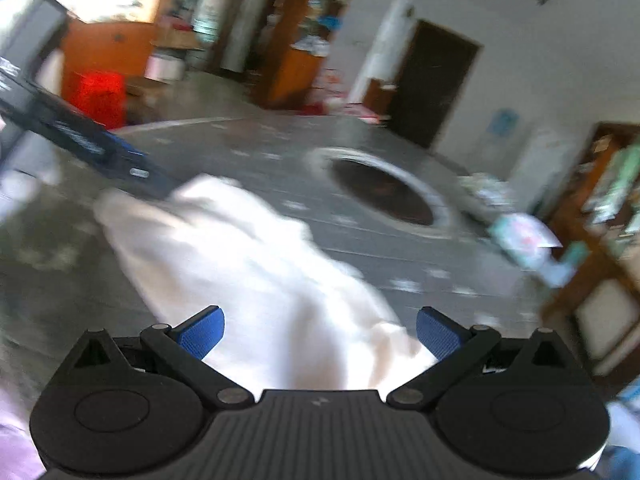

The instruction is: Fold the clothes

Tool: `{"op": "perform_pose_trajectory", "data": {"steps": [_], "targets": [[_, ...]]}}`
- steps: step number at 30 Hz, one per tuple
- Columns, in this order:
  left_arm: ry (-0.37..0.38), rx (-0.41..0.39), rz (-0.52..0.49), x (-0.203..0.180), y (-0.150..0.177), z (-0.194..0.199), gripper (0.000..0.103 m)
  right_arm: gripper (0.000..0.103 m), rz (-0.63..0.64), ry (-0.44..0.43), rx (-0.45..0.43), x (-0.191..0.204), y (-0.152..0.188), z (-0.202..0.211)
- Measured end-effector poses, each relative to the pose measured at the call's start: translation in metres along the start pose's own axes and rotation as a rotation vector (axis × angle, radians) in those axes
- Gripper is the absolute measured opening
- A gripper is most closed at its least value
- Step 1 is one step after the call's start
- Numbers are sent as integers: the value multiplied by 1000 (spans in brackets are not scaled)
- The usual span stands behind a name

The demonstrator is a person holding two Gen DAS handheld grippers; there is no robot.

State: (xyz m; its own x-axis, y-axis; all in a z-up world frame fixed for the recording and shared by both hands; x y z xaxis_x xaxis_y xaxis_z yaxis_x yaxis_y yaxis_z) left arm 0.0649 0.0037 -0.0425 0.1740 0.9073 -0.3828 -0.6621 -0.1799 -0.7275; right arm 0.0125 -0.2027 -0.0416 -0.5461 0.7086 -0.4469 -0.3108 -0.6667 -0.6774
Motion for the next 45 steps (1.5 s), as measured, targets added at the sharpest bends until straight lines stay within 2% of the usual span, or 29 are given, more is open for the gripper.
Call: {"op": "perform_pose_trajectory", "data": {"steps": [2,5,7,8,13,14,20,21,23,25,28,33,39,42,44,45], "targets": [[-10,8,10,4,-3,1,98,103,8,-78,-17,15,-11,-5],[-20,27,46,11,-6,1,98,101,74,-141,-33,39,-27,-15],[-20,43,90,17,-8,-1,98,94,103,-173,-39,52,-34,-19],[-20,50,112,20,-9,-1,98,94,117,-190,-41,58,-38,-22],[-14,77,200,30,-11,-5,97,83,189,-242,-67,88,-53,-28],[-10,82,220,32,-11,-6,94,82,201,-250,-71,94,-57,-30],[27,111,346,39,-11,-11,90,60,258,-276,-70,115,-68,-48],[33,117,365,40,-10,-12,90,54,252,-281,-67,116,-68,-51],[41,128,398,42,-9,-14,90,49,229,-285,-64,117,-69,-56],[45,137,422,43,-7,-16,90,32,192,-280,-64,114,-71,-60],[51,141,451,45,-7,-17,90,16,102,-309,-74,102,-73,-58],[93,160,542,47,-5,-18,90,12,-22,-336,-99,79,-74,-49],[192,220,675,35,1,-27,89,11,-115,-367,-128,59,-74,-36],[239,253,730,28,6,-35,77,11,-131,-382,-135,56,-73,-30],[254,270,742,26,10,-40,57,11,-127,-393,-136,59,-71,-27],[261,279,745,25,13,-42,52,11,-118,-402,-136,61,-69,-25]]}}
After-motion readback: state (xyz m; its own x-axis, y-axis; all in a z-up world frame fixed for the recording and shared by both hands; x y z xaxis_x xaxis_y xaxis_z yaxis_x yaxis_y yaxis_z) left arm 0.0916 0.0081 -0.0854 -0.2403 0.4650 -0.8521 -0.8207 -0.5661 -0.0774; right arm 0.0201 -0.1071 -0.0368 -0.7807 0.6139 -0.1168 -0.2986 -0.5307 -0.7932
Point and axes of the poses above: each gripper's, at about its wrist camera, not at the fingertips, and z roughly against the way its jaws point, x to its left, y to its underside, the point moved 8 cm from there along -z, roughly the way its jaws point, and after that the axes turned 11 degrees about z, right-handed, at the moved point
